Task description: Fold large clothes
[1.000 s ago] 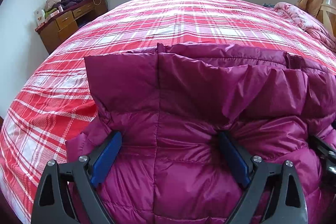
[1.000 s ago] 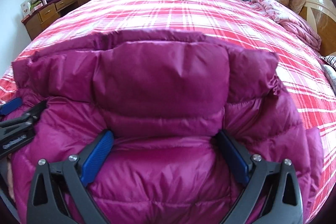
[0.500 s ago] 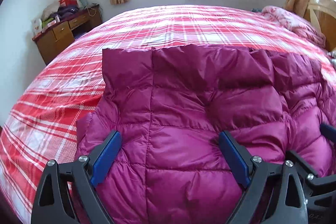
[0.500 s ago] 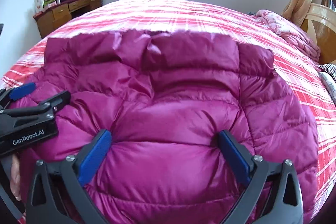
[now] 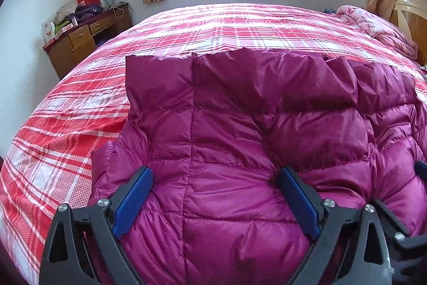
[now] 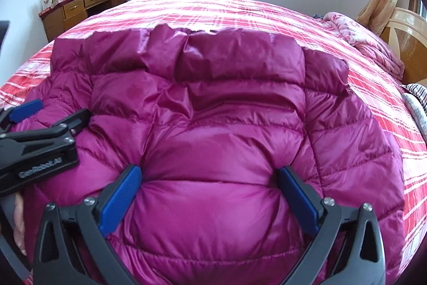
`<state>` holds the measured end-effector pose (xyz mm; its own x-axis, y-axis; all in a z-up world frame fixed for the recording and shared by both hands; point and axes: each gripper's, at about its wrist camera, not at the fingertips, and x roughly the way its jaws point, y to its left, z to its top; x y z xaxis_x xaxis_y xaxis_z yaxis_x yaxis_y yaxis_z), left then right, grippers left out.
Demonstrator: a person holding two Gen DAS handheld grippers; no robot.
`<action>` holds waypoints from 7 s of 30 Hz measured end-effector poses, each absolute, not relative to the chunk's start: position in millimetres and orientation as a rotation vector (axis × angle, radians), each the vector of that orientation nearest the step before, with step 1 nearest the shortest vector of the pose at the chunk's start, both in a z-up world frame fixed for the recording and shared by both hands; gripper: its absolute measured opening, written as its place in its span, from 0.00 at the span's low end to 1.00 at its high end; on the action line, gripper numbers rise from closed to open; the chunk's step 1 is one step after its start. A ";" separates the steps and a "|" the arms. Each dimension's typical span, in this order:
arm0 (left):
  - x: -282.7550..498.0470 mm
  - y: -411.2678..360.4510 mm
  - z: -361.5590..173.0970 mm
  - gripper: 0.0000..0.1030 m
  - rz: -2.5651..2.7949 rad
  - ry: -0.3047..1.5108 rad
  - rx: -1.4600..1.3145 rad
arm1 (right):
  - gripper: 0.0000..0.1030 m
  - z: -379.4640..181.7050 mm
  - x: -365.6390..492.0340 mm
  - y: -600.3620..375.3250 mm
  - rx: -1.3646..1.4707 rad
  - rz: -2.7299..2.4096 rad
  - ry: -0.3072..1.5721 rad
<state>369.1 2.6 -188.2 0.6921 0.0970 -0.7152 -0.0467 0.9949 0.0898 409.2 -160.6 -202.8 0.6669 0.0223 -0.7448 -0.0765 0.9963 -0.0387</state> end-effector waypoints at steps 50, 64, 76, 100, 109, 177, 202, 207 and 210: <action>215.0 59.8 -119.3 0.11 -0.190 0.642 -0.174 | 0.83 -165.7 297.7 -210.5 -0.019 -0.085 0.600; 249.8 -59.7 -76.5 0.10 -0.461 0.550 -0.036 | 0.72 -203.0 313.1 -264.3 0.021 -0.160 0.758; 272.7 -171.7 -98.4 0.11 -0.566 0.618 0.128 | 0.72 -201.7 308.5 -276.5 0.120 -0.173 0.764; 255.5 -207.0 -59.9 0.65 -0.488 0.370 0.312 | 0.82 -218.3 295.8 -282.9 0.199 -0.186 0.773; 334.2 -75.6 -86.6 0.88 -0.062 0.483 0.109 | 0.83 -218.7 297.2 -284.3 0.188 -0.192 0.772; 387.2 -146.2 -103.4 0.88 -0.261 0.564 0.144 | 0.43 -89.1 344.4 -352.0 0.282 -0.209 0.560; 425.4 -191.8 -163.1 0.97 -0.163 0.757 0.238 | 0.46 -185.1 401.5 -360.7 0.296 -0.179 0.726; 424.0 -193.9 -166.5 0.97 -0.161 0.756 0.246 | 0.47 -190.0 403.8 -361.3 0.300 -0.181 0.733; 426.1 -193.8 -168.7 0.98 -0.164 0.763 0.243 | 0.47 -192.2 405.0 -360.3 0.295 -0.188 0.739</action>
